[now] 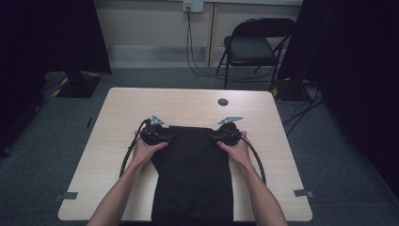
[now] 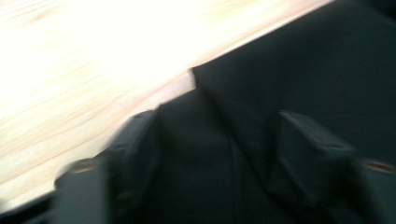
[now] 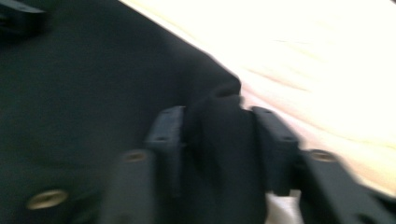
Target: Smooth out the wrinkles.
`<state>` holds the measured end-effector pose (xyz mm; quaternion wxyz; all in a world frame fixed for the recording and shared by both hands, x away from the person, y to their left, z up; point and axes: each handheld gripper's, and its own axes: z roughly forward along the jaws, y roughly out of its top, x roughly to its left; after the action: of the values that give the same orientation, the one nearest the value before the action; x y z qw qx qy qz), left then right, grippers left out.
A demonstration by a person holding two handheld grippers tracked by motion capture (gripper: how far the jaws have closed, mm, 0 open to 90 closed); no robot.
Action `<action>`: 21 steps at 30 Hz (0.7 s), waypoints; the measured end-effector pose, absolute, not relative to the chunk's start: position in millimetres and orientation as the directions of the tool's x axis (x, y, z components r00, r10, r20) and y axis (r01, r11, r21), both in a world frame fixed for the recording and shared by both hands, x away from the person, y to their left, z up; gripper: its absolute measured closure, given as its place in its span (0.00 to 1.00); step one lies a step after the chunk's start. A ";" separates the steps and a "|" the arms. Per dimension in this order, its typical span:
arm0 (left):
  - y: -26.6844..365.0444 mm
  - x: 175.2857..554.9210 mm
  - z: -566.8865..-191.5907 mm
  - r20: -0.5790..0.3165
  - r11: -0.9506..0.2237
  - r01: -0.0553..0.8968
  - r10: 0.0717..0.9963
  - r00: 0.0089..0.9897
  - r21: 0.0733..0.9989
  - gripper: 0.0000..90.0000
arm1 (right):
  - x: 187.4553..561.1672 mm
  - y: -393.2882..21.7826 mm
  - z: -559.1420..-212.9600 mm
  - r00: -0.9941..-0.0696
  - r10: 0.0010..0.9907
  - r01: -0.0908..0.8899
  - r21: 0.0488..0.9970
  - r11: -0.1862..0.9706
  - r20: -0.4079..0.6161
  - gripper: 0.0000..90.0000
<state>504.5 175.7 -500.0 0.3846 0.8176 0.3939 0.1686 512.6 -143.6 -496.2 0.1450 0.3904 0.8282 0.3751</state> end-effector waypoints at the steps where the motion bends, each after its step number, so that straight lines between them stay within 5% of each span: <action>1: 175.7 504.5 -500.0 -0.027 -0.394 0.514 0.774 0.633 0.762 0.51 | 512.6 -143.6 -496.2 -0.653 0.755 0.538 0.734 0.414 0.053 0.69; 3: 177.2 502.5 -499.8 -0.079 -0.376 0.515 0.745 0.663 0.771 0.67 | 510.5 -141.8 -496.3 -0.667 0.740 0.544 0.736 0.403 0.087 0.87; 5: 178.5 502.4 -500.6 -0.106 -0.360 0.522 0.738 0.667 0.773 0.83 | 509.7 -140.8 -496.2 -0.674 0.732 0.548 0.734 0.402 0.102 0.89; 8: 177.5 501.0 -500.8 -0.139 -0.338 0.539 0.737 0.661 0.772 0.90 | 508.8 -138.3 -494.4 -0.682 0.723 0.552 0.726 0.410 0.110 0.94; 21: 186.1 506.5 -465.0 -0.140 -0.283 0.511 0.754 0.641 0.812 0.93 | 516.9 -145.7 -452.3 -0.652 0.745 0.514 0.804 0.299 0.140 0.96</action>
<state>506.5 186.1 -465.0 0.4448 0.7891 0.4009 0.1370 516.9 -145.7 -452.3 0.1313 0.3960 0.7952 0.4401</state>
